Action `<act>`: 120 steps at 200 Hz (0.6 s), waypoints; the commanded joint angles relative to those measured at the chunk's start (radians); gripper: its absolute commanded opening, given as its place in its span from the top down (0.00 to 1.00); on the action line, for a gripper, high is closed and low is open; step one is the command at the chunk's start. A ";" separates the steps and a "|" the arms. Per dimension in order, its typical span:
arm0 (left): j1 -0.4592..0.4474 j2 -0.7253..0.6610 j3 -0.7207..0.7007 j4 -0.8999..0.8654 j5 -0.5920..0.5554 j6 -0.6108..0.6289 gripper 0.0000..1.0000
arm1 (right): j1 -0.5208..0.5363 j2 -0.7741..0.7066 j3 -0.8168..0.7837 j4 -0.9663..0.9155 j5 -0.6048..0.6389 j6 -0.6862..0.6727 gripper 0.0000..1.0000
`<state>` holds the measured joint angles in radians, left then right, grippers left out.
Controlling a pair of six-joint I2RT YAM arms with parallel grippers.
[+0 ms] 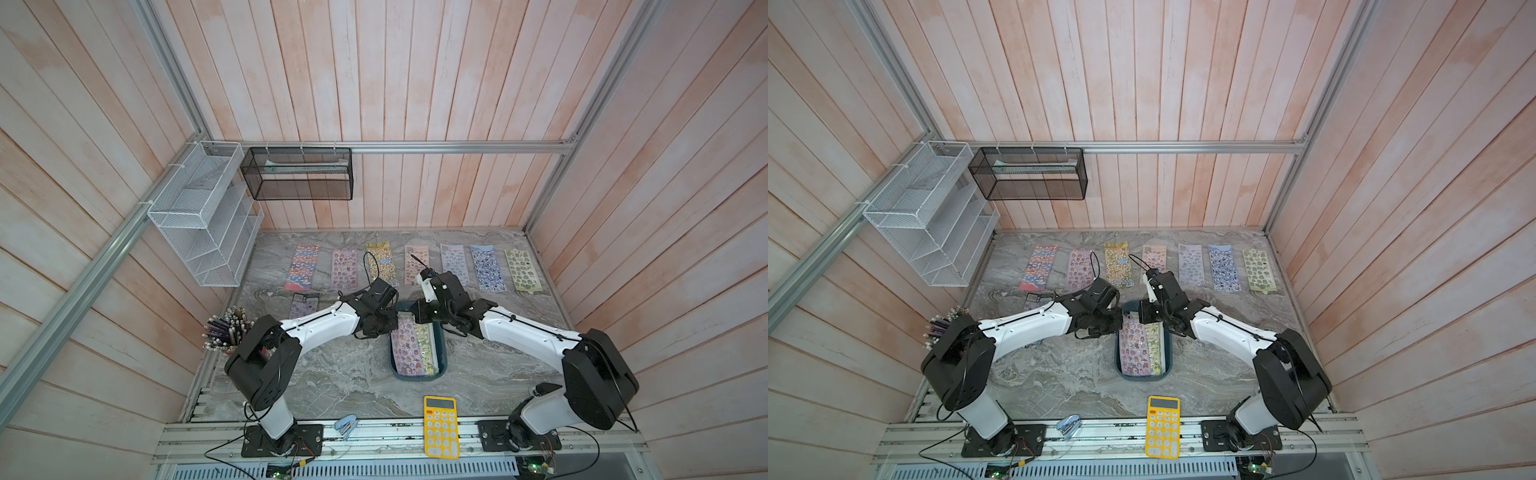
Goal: Take the stickers out of the storage box
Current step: Pick up the sticker from the storage box.
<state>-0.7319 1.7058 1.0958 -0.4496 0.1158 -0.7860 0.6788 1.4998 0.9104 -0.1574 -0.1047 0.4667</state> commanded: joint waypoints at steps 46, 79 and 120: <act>0.003 0.011 0.018 0.006 -0.013 -0.014 1.00 | 0.059 0.135 -0.035 -0.083 0.005 0.032 0.80; 0.002 0.007 0.001 0.024 -0.008 -0.028 1.00 | 0.061 0.204 -0.087 0.069 -0.157 0.084 0.80; 0.002 -0.006 -0.008 0.047 0.007 -0.036 0.69 | 0.057 0.264 -0.162 0.309 -0.358 0.158 0.81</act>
<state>-0.7319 1.7058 1.0958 -0.4473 0.1158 -0.8047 0.7303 1.6958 0.8097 0.0299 -0.3000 0.5606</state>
